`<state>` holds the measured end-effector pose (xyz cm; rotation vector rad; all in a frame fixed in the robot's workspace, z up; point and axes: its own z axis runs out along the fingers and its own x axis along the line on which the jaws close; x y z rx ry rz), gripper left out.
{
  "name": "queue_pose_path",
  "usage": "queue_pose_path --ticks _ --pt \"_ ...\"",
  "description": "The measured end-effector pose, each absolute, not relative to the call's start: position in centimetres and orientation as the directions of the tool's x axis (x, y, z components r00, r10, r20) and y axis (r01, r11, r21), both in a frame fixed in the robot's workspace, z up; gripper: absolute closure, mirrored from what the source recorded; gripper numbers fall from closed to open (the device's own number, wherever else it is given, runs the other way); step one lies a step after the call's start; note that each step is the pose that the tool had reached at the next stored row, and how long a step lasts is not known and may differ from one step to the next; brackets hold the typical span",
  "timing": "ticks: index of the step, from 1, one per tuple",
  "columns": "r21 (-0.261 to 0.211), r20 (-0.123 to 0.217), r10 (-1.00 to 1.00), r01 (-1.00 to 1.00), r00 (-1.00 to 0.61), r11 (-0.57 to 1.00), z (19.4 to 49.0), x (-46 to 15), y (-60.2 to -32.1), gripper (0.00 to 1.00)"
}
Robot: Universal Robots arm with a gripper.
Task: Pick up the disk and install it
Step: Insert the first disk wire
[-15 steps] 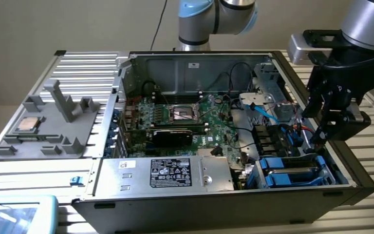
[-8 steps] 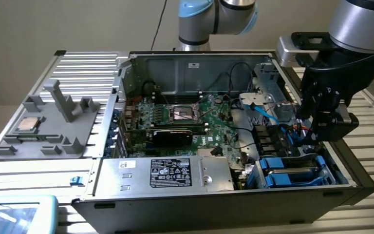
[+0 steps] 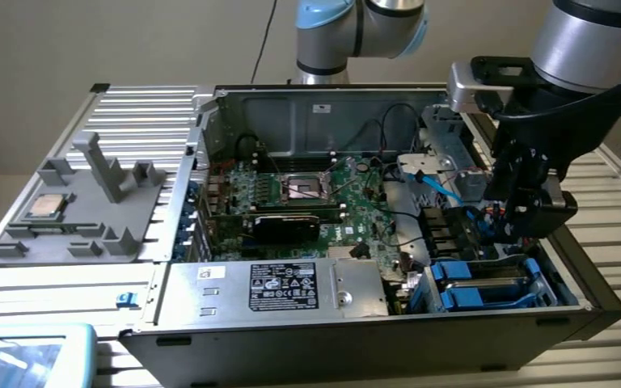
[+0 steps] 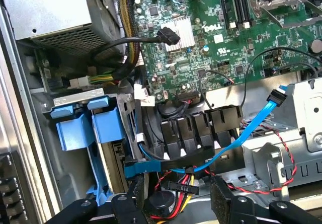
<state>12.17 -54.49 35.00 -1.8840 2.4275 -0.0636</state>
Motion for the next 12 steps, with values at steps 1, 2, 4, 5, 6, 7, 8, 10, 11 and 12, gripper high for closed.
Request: queue_pose_path --ticks 1,2,4,5,6,7,8,10,11,12 --pt "-0.074 -0.028 -0.967 -0.965 -0.252 0.253 35.0 12.17 -54.49 0.36" --pt "-0.074 -0.028 -0.964 -0.962 -0.263 0.265 35.0 12.17 -54.49 0.36" --pt "-0.074 -0.029 -0.956 -0.954 -0.291 0.292 34.98 12.15 -54.49 0.36" --pt "-0.074 -0.029 -0.952 -0.949 -0.304 0.306 34.98 12.16 -54.49 0.36" --pt "-0.074 -0.029 -0.948 -0.945 -0.317 0.319 34.99 12.15 -54.49 0.36" --pt "-0.074 -0.029 -0.944 -0.941 -0.329 0.33 34.98 12.15 -54.49 0.36" --pt "-0.074 -0.029 -0.941 -0.938 -0.338 0.339 34.98 12.15 -54.49 0.36" --pt "-0.075 -0.029 -0.935 -0.933 -0.352 0.353 34.98 12.15 -54.49 0.36" --pt "-0.075 -0.029 -0.933 -0.93 -0.358 0.36 34.99 12.14 -54.48 0.36" --pt "-0.075 -0.029 -0.931 -0.928 -0.363 0.364 34.99 12.11 -54.46 0.36"
